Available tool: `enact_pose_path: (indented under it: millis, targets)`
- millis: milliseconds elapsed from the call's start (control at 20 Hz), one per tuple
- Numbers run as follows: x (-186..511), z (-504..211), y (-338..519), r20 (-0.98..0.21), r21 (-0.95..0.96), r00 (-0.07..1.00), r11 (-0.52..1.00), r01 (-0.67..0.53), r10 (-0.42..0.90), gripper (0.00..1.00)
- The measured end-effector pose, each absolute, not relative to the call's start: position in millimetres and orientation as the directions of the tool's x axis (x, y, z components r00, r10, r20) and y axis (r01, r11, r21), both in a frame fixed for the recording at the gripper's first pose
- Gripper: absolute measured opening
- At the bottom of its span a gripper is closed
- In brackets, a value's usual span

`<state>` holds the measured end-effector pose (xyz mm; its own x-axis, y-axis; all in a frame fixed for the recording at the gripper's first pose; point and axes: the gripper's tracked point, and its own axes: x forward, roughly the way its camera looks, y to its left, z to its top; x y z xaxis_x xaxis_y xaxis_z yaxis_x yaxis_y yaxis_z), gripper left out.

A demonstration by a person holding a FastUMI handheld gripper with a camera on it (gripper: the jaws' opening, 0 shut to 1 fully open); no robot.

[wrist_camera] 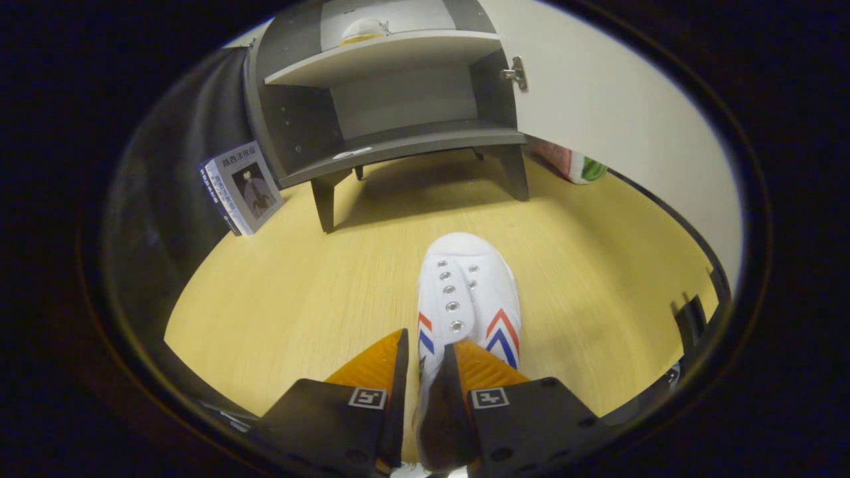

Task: Open the shoe cabinet door, grab the shoes and put them into the shoe cabinet, then close the shoe cabinet door.

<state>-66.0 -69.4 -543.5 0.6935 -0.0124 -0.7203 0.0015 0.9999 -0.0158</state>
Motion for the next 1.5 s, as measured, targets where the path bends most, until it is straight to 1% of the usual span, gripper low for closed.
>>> enact_pose_path:
  millis: [100,350,400,450,500,550,700,850,1150,1350,1500]
  targets:
    - [-63,-545,-70,-0.707,-0.033,0.707,0.999,-0.007,-0.019,0.31]
    - [-62,-547,-73,-0.683,-0.058,0.729,0.998,-0.009,-0.034,0.25]
    - [-62,-545,-69,-0.682,-0.045,0.731,0.999,-0.017,-0.018,0.19]
    - [-62,-548,-69,-0.682,-0.039,0.731,0.999,-0.022,-0.011,0.19]
    - [-57,-556,-69,-0.687,-0.036,0.727,0.999,-0.025,-0.007,0.11]
    - [-63,-548,-68,-0.689,-0.024,0.724,0.999,-0.024,0.001,0.04]
    - [-63,-545,-69,-0.690,0.028,0.723,0.999,-0.017,0.032,0.03]
    - [-61,-534,-70,-0.669,-0.013,0.743,0.999,-0.032,0.015,0.02]
    - [-46,-486,-68,-0.647,0.023,0.762,0.999,-0.024,0.033,0.02]
    - [-31,-424,-58,-0.613,0.003,0.789,0.999,-0.035,0.029,0.02]
    - [-14,-360,-47,-0.578,-0.037,0.816,0.999,-0.036,0.008,0.02]
